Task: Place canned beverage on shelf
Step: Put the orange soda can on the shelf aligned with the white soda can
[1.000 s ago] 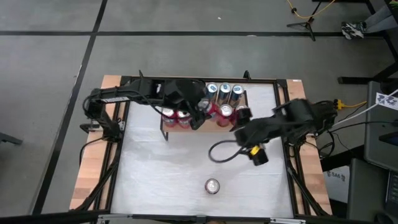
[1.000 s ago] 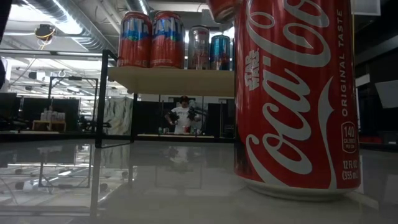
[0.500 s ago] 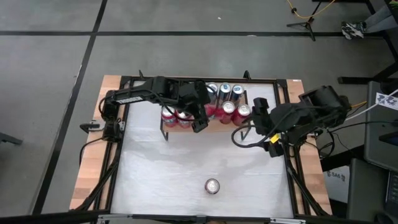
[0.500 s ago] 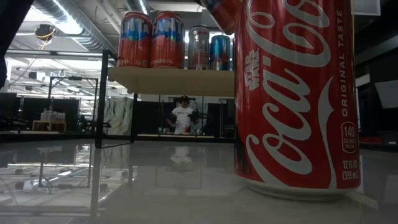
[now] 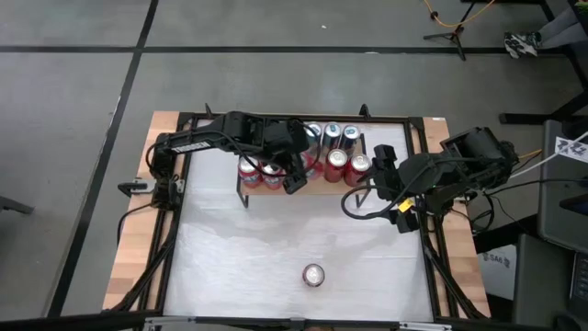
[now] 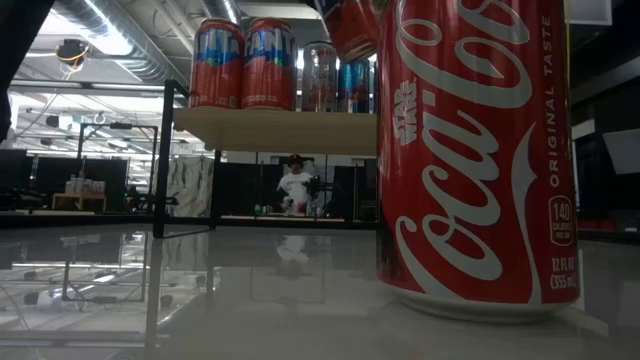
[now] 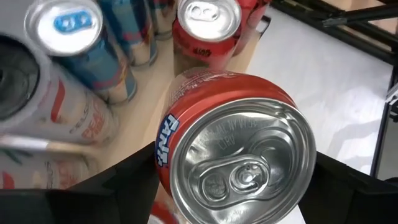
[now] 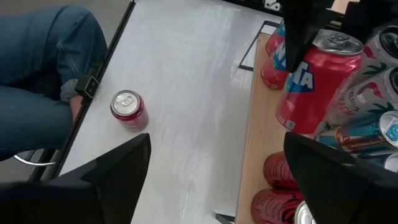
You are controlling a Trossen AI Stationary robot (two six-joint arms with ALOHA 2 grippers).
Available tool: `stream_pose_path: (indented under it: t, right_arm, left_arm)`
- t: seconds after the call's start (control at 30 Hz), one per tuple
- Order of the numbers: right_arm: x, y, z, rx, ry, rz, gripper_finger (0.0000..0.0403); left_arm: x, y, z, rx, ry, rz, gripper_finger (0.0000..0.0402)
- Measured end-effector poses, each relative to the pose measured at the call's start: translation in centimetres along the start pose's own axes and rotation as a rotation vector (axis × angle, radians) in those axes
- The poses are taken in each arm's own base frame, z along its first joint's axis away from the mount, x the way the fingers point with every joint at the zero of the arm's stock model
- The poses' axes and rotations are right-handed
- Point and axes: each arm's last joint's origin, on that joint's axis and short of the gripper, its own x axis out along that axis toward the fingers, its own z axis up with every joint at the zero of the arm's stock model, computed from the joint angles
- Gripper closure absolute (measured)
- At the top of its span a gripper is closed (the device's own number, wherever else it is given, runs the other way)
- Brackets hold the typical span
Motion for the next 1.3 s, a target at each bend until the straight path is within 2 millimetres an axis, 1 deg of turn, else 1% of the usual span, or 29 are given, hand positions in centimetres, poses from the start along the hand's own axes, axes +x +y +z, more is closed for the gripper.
stream_pose_path:
  t: [0.13,0.27,0.4,0.53,0.63,0.73,0.83,1.07,1.3]
  right_arm:
    - [0.2,0.0,0.1,0.001,0.003,-0.001,0.0045]
    - [1.0,0.1,0.4,-0.007,0.019,-0.002,0.0045]
    - [2.4,0.4,0.9,-0.017,0.050,-0.003,0.0045]
    - [3.8,0.6,1.2,-0.040,0.086,-0.002,0.0045]
    - [4.2,0.6,1.3,-0.052,0.096,-0.002,0.0045]
    - [4.2,0.6,1.3,-0.053,0.096,-0.002,0.0045]
    - [4.2,0.6,1.3,-0.056,0.096,-0.002,0.0045]
    - [3.9,0.6,1.2,-0.078,0.089,-0.001,0.0045]
    - [3.9,0.6,1.2,-0.078,0.089,-0.001,0.0045]
  left_arm:
    - [0.0,0.1,-0.3,-0.026,0.033,0.013,0.0105]
    - [0.0,0.5,-0.6,-0.042,0.067,0.031,0.0105]
    - [0.0,0.9,-0.8,-0.060,0.104,0.059,0.0105]
    - [0.6,1.3,-0.9,-0.068,0.125,0.064,0.0105]
    - [1.3,1.5,-1.1,-0.076,0.159,0.052,0.0105]
    - [2.3,1.7,-1.3,-0.092,0.191,0.051,0.0105]
    - [2.7,2.0,-1.4,-0.102,0.204,0.058,0.0105]
    - [2.9,2.3,-1.1,-0.121,0.203,0.019,0.0105]
    - [2.9,2.3,-1.0,-0.122,0.203,0.017,0.0102]
